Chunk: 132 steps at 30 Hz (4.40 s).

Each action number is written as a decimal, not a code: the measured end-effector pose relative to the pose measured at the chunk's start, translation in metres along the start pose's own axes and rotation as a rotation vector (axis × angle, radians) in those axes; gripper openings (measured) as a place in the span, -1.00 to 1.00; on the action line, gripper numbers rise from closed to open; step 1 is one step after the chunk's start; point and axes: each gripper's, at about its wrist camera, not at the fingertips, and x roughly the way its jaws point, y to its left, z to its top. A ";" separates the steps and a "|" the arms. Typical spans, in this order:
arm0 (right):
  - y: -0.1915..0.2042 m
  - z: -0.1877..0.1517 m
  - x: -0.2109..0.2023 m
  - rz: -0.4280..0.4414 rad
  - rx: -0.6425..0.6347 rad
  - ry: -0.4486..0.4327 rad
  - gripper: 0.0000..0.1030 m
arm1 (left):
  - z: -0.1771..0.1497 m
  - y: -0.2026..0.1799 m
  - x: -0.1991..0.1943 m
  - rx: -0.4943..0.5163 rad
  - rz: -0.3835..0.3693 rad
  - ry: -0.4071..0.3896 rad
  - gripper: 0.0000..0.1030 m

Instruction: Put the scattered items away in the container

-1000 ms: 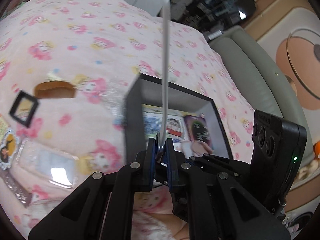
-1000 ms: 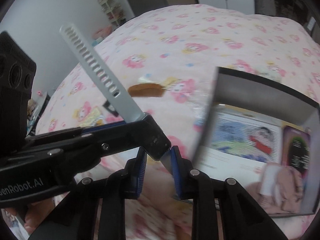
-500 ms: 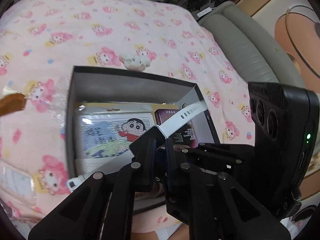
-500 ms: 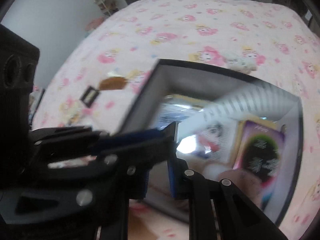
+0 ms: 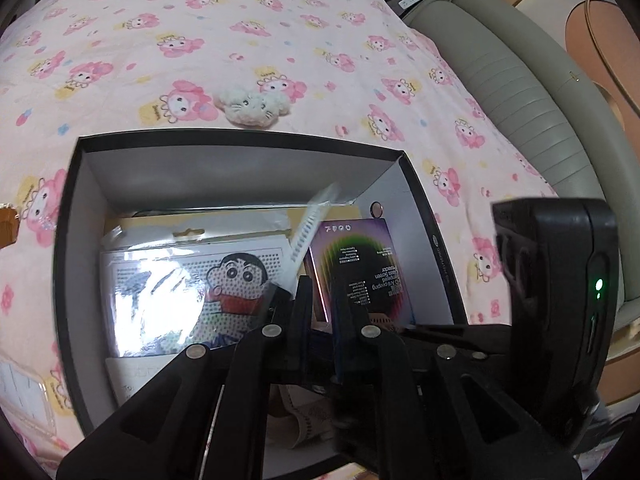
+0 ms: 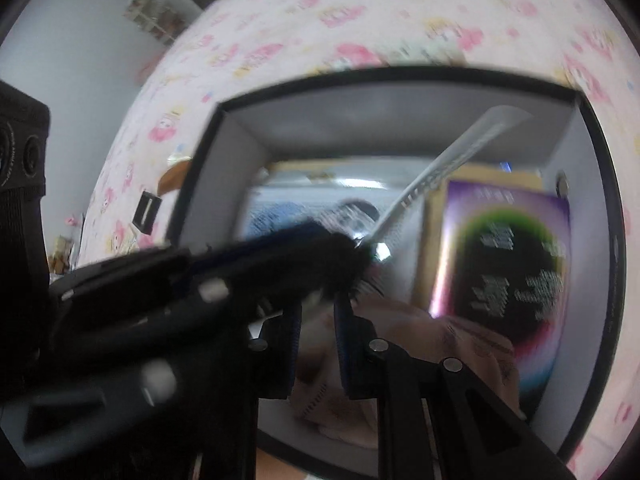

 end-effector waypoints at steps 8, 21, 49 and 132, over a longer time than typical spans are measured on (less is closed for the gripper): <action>-0.033 -0.008 -0.038 -0.147 0.064 -0.087 -0.48 | -0.001 0.002 0.011 -0.013 -0.042 0.032 -0.86; -0.076 0.005 -0.047 -0.132 0.249 -0.164 -0.43 | -0.017 0.050 -0.003 -0.136 0.095 0.026 -0.53; -0.055 0.014 0.018 0.086 0.272 0.012 -0.30 | -0.014 0.004 0.032 0.186 0.239 0.088 -0.88; -0.048 0.089 0.019 -0.166 0.086 -0.018 -0.22 | 0.060 0.073 0.078 -0.040 0.307 0.132 -0.19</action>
